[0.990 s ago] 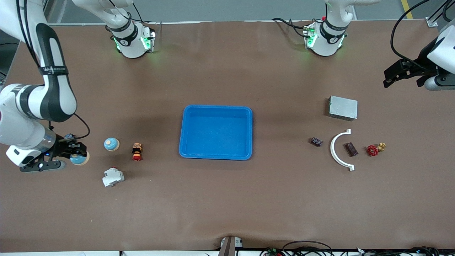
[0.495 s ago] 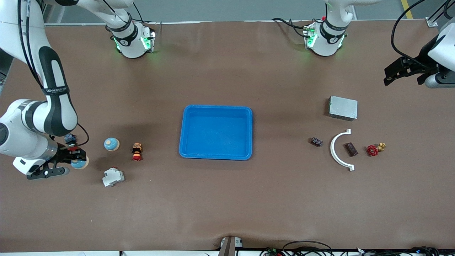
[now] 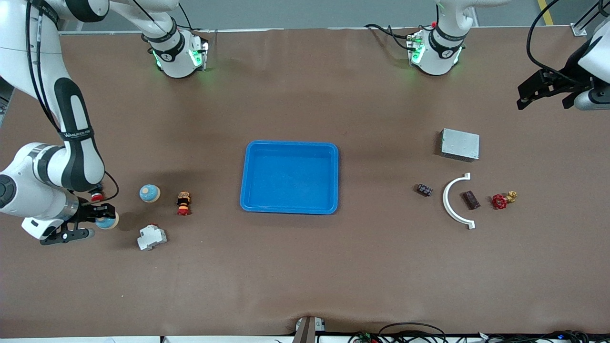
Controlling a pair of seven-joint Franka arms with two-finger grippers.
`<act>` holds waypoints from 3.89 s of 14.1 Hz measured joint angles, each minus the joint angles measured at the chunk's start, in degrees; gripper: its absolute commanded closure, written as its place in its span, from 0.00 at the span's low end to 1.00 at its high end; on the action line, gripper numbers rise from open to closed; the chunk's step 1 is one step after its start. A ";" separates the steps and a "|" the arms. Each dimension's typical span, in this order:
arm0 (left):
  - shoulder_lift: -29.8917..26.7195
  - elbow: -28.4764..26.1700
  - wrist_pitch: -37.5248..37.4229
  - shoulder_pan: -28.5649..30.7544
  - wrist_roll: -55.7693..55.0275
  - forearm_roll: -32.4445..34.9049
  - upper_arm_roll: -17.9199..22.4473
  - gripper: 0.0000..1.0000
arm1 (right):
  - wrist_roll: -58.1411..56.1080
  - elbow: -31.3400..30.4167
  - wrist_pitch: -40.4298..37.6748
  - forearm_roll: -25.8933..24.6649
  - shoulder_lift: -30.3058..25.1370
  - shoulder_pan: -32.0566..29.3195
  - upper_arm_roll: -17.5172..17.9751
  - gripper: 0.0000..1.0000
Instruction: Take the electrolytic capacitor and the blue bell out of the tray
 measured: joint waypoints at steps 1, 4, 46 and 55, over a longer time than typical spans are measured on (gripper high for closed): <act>-0.05 0.00 -0.04 0.00 0.00 0.00 -0.02 0.00 | -0.06 0.00 0.54 0.00 0.31 -0.09 0.00 1.00; -0.06 0.00 -0.10 0.00 0.00 0.00 -0.05 0.00 | -0.57 0.01 2.21 0.00 1.52 -0.40 0.00 1.00; -0.08 -1.38 -0.59 0.06 0.00 0.69 -0.88 0.00 | -0.81 2.23 4.95 1.70 5.18 -1.67 0.83 0.00; -0.13 -1.75 -0.58 0.07 0.00 0.69 -1.06 0.00 | 14.25 4.84 -17.10 2.19 -10.30 3.99 1.46 0.00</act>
